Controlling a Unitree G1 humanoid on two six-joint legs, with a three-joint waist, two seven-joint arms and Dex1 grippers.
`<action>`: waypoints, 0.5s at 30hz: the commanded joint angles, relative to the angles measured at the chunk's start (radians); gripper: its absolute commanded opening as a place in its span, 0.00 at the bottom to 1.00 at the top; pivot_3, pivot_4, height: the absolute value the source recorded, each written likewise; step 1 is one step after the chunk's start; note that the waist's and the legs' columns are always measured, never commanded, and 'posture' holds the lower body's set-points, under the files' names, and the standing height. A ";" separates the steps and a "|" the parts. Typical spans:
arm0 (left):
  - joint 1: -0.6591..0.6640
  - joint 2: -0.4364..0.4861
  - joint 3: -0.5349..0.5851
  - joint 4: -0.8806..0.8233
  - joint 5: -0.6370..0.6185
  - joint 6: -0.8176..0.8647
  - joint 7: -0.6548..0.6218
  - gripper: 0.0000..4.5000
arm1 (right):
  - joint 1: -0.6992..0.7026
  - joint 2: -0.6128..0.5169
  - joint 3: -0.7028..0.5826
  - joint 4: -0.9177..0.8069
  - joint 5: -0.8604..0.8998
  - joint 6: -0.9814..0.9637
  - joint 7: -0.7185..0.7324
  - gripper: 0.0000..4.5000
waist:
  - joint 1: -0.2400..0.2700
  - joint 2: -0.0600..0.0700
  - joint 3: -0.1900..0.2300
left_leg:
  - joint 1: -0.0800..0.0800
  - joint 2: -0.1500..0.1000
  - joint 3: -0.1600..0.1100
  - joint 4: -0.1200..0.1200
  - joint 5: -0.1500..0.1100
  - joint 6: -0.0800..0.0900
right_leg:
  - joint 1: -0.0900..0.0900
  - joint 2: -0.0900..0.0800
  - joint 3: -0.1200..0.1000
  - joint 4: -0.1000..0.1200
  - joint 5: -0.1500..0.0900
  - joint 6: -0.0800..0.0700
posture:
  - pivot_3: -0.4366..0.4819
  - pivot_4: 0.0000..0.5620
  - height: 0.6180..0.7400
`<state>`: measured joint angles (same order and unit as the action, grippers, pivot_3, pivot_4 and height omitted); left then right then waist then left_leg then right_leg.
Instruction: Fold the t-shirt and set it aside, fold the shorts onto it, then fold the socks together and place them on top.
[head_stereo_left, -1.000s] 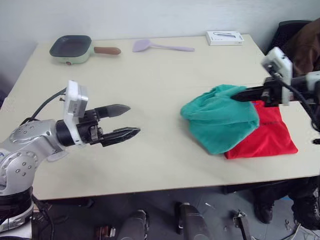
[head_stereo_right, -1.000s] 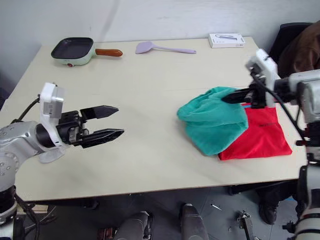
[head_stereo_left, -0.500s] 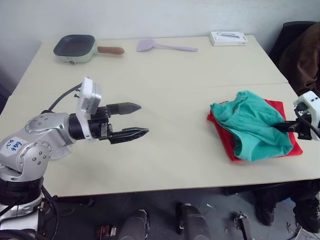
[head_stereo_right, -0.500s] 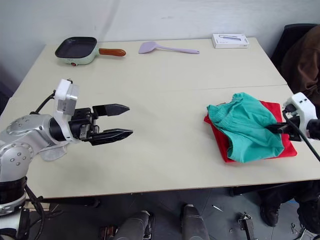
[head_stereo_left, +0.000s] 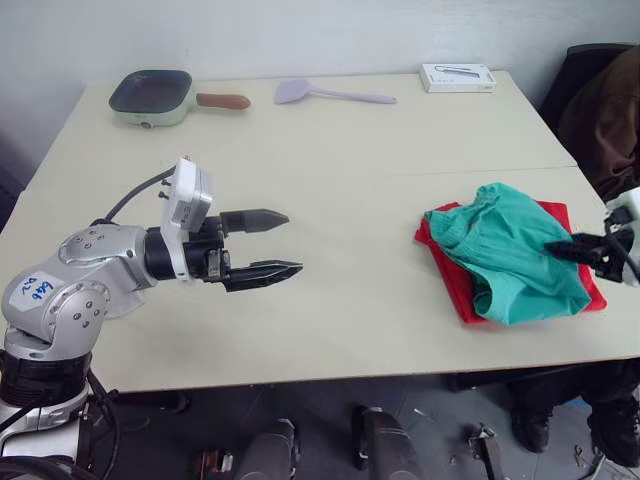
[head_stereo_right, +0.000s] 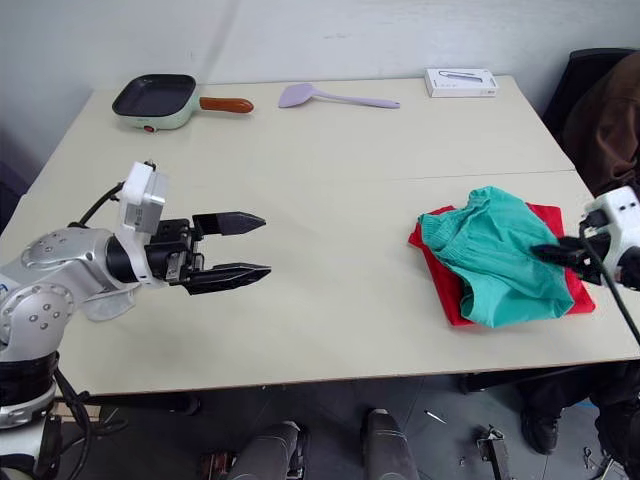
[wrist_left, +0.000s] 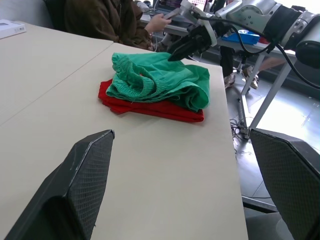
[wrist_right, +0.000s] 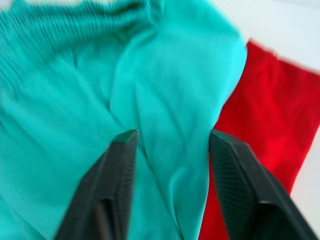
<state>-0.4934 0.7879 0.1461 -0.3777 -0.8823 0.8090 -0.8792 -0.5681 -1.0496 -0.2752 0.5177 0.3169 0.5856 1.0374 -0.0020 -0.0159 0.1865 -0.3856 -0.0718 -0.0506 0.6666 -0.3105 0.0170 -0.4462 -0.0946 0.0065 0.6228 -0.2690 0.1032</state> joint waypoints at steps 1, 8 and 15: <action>-0.005 0.012 0.041 -0.031 -0.029 0.007 0.006 1.00 | -0.054 -0.045 -0.034 -0.040 0.021 -0.041 0.024 0.77 | 0.000 0.000 0.000 | 0.000 0.000 0.000 0.000 0.000 0.000 | 0.000 0.000 0.000 0.000 0.000 0.000 | 0.48 0.27 1.00; 0.112 0.062 0.143 -0.059 -0.023 0.025 0.034 1.00 | -0.204 0.058 -0.010 -0.119 0.113 -0.037 0.084 0.99 | -0.013 0.000 0.000 | 0.001 0.001 0.001 -0.001 0.000 0.000 | 0.000 0.001 0.001 0.000 0.000 0.000 | 0.48 0.27 1.00; 0.395 0.117 0.331 -0.023 0.177 -0.035 0.151 1.00 | -0.167 0.301 0.130 -0.481 0.208 0.065 0.026 0.99 | -0.033 0.000 0.000 | -0.001 0.002 -0.003 -0.003 0.000 -0.001 | 0.002 0.001 -0.001 0.003 0.000 0.000 | 0.48 0.27 1.00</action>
<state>-0.1420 0.8857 0.4050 -0.4094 -0.7642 0.8030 -0.7544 -0.7303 -0.7661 -0.1569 0.1445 0.4764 0.6282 1.0725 -0.0354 -0.0154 0.1866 -0.3874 -0.0764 -0.0658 0.6608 -0.3061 0.0176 -0.4414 -0.1031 -0.0052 0.6275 -0.2693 0.1027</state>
